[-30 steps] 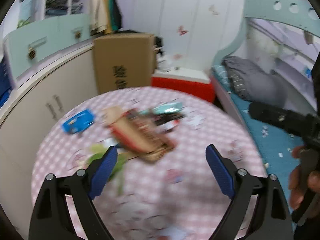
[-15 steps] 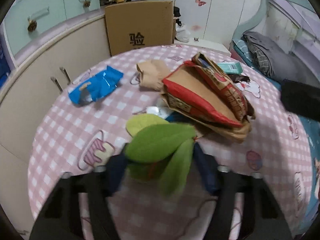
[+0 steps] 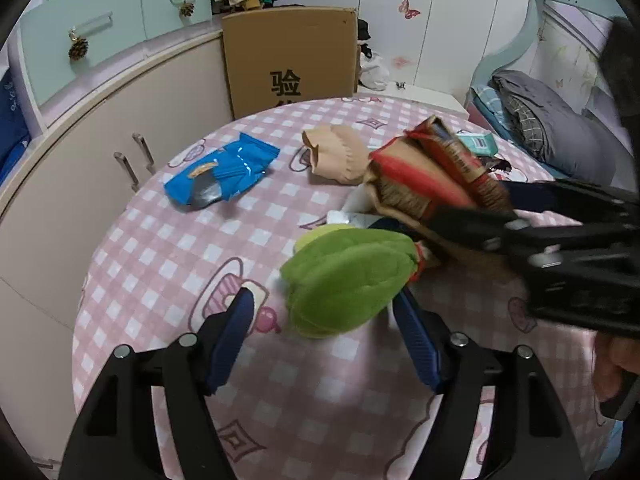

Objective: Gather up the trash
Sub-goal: 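Grasp the green plush leaf with the left tool while the right tool grasps the paper bag, then carry both items to the wastebasket and open both tools to drop them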

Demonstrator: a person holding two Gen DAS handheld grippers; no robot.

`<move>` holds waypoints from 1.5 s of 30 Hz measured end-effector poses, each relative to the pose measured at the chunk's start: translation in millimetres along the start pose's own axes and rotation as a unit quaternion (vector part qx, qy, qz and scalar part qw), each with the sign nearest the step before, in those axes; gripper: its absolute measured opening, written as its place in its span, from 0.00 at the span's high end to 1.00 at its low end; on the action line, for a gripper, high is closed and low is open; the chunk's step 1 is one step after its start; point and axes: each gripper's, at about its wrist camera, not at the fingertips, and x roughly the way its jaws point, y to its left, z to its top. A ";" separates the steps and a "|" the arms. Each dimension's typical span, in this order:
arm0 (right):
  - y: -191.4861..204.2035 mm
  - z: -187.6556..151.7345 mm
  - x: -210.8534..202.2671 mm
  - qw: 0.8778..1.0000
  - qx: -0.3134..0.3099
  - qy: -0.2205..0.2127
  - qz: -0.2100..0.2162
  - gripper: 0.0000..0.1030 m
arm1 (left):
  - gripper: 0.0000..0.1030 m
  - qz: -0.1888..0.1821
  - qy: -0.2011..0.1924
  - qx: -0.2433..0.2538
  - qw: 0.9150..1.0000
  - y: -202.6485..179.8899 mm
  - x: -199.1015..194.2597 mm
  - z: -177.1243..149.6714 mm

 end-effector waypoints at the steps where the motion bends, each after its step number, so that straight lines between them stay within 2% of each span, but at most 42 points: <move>1: -2.4 0.6 -5.1 1.000 0.007 -0.003 0.010 0.48 | 0.34 -0.003 0.001 0.002 1.000 -0.9 1.3 1.0; 3: -11.3 0.1 -20.1 0.999 0.030 -0.017 0.036 0.49 | 0.52 -0.016 0.009 0.008 1.000 -3.7 5.2 2.5; 5: -18.0 -2.9 -35.1 0.998 0.038 -0.026 0.046 0.49 | 0.61 -0.017 0.009 0.013 1.000 -7.6 5.9 2.3; 6: -20.3 -3.9 -40.0 0.997 0.043 -0.030 0.053 0.49 | 0.72 -0.020 0.010 0.015 1.000 -8.9 5.2 2.0; 8: -29.4 -9.1 -54.3 0.995 0.061 -0.042 0.069 0.49 | 0.84 -0.035 0.011 0.010 0.999 -9.3 2.4 0.6; 9: -34.2 -12.5 -61.6 0.994 0.069 -0.047 0.073 0.49 | 0.87 -0.041 0.008 0.008 0.999 -10.1 -0.3 -0.4; 13: -49.8 -24.2 -82.5 0.990 0.093 -0.063 0.080 0.49 | 0.87 -0.035 0.004 0.016 0.999 -17.2 -9.5 -6.6; 14: -55.4 -27.5 -88.1 0.989 0.101 -0.066 0.079 0.49 | 0.79 -0.028 0.003 0.017 0.999 -17.8 -10.6 -7.9; 15: -58.5 -29.1 -91.1 0.989 0.104 -0.068 0.077 0.49 | 0.52 -0.011 0.003 0.018 1.000 -18.3 -11.3 -9.3; 17: -66.3 -33.6 -97.7 0.989 0.110 -0.072 0.074 0.49 | 0.16 0.021 -0.009 0.019 1.000 -17.1 -13.6 -10.3; 22: -79.2 -41.2 -105.1 0.987 0.125 -0.077 0.071 0.49 | 0.16 0.002 -0.007 0.029 1.000 -17.9 -9.7 -5.8; 23: -80.8 -43.2 -106.2 0.986 0.127 -0.079 0.071 0.49 | 0.25 -0.003 -0.002 0.033 0.999 -19.8 -6.1 -5.2; 24: -82.2 -44.6 -108.0 0.986 0.130 -0.081 0.072 0.49 | 0.52 -0.013 0.008 0.034 0.999 -21.4 -2.1 -4.8; 26: -84.1 -47.4 -113.2 0.985 0.131 -0.086 0.072 0.49 | 0.69 -0.010 0.008 0.037 0.999 -24.6 -2.5 -4.6; 27: -86.7 -48.9 -116.0 0.985 0.132 -0.088 0.072 0.49 | 0.85 -0.025 0.008 0.035 0.999 -25.2 -5.2 -4.0; 30: -93.4 -51.6 -125.6 0.983 0.137 -0.098 0.070 0.49 | 0.91 -0.035 -0.003 0.026 0.999 -26.4 -16.3 -3.2; 38: -126.0 -62.7 -165.1 0.975 0.159 -0.141 0.061 0.49 | 0.91 -0.070 -0.053 0.019 0.996 -49.1 -66.8 8.2; 45: -170.5 -85.0 -210.5 0.962 0.194 -0.188 0.048 0.49 | 0.91 -0.132 -0.078 0.028 0.988 -106.2 -94.2 30.5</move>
